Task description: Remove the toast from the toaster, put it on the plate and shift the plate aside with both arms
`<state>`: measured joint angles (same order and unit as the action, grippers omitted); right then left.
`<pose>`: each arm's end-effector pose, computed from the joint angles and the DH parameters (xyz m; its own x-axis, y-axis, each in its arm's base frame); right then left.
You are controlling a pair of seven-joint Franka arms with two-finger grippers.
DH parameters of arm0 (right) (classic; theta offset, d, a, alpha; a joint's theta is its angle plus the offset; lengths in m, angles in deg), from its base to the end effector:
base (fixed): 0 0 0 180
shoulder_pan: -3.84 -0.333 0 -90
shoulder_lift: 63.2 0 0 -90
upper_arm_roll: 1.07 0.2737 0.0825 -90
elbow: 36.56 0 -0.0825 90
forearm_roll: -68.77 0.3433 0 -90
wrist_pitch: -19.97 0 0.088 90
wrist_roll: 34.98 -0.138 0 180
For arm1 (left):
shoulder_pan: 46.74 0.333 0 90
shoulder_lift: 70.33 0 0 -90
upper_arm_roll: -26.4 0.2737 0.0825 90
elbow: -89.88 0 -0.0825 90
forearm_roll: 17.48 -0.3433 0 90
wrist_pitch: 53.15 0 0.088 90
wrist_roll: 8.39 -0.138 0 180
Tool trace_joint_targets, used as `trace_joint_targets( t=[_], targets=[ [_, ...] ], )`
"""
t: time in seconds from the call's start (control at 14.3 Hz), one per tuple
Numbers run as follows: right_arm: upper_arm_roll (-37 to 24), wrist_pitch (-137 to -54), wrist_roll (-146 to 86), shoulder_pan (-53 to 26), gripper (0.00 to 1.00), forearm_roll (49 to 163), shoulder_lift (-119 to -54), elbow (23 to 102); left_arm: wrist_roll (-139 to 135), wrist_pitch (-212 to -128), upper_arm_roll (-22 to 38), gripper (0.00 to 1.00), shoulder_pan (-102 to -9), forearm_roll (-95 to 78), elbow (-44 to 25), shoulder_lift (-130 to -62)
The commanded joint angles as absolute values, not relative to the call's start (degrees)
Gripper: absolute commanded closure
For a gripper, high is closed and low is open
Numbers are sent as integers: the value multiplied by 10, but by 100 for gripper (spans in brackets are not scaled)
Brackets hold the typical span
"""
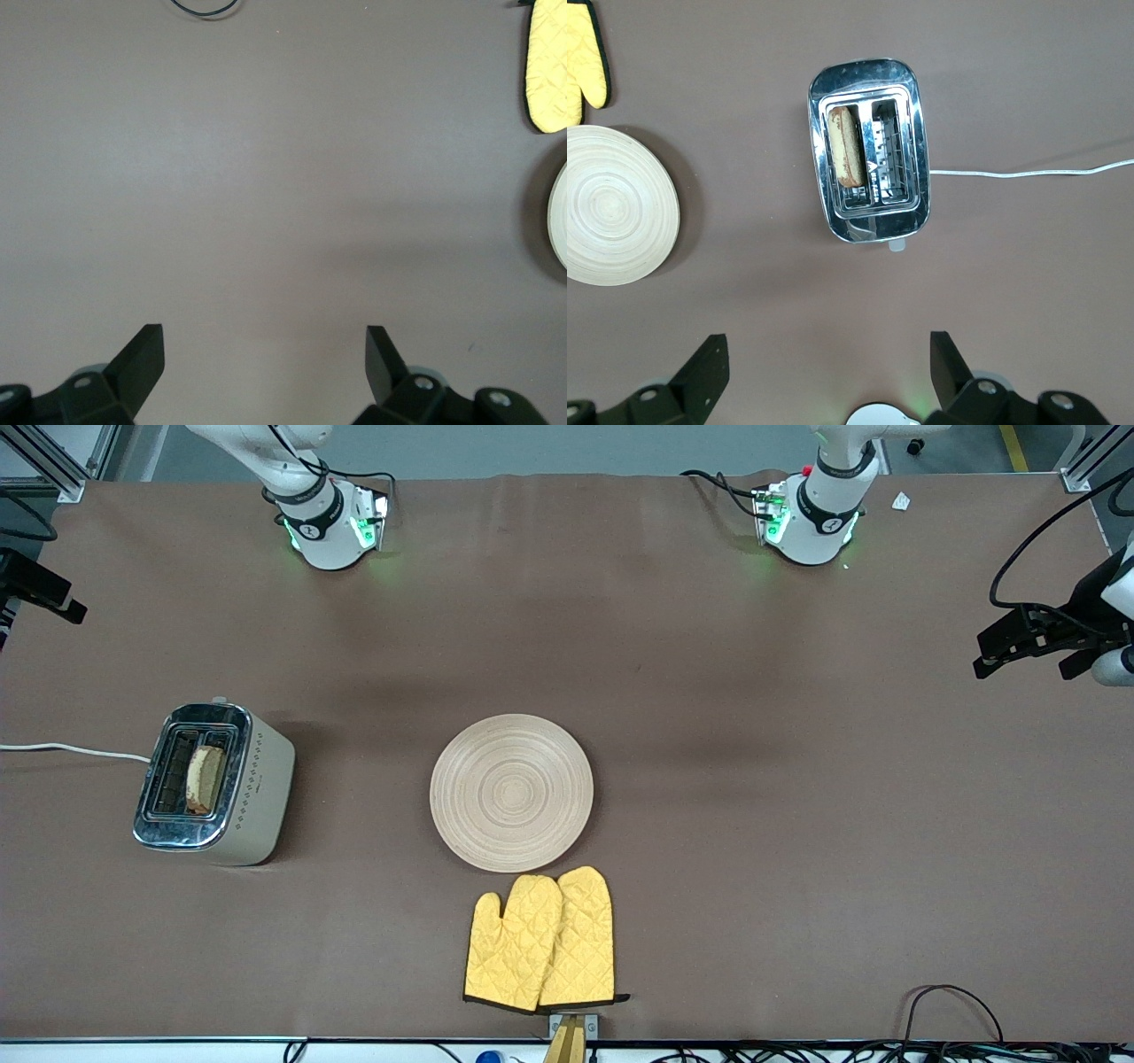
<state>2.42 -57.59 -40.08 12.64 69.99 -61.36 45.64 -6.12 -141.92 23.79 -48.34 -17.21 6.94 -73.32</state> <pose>0.4778 -0.0406 0.6059 0.9831 -0.1762 -0.0504 -0.1771 -0.9841 -0.0146 0.5265 -0.0388 0.5752 0.9982 -0.0337 0.0493 -0.0342 -0.9994 0.0090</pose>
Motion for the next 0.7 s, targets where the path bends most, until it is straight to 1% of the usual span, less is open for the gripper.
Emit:
trace_joint_targets(
  t=[0.0, 0.63],
  targets=[
    [30, -555, -397, 144, 0, 695, -610, 464, -65, -1425, 239, 0, -482, -176, 70, -731],
    [33, -557, -398, 141, 0, 697, -609, 479, -65, -1425, 239, 0, -482, -176, 71, -731]
  ],
)
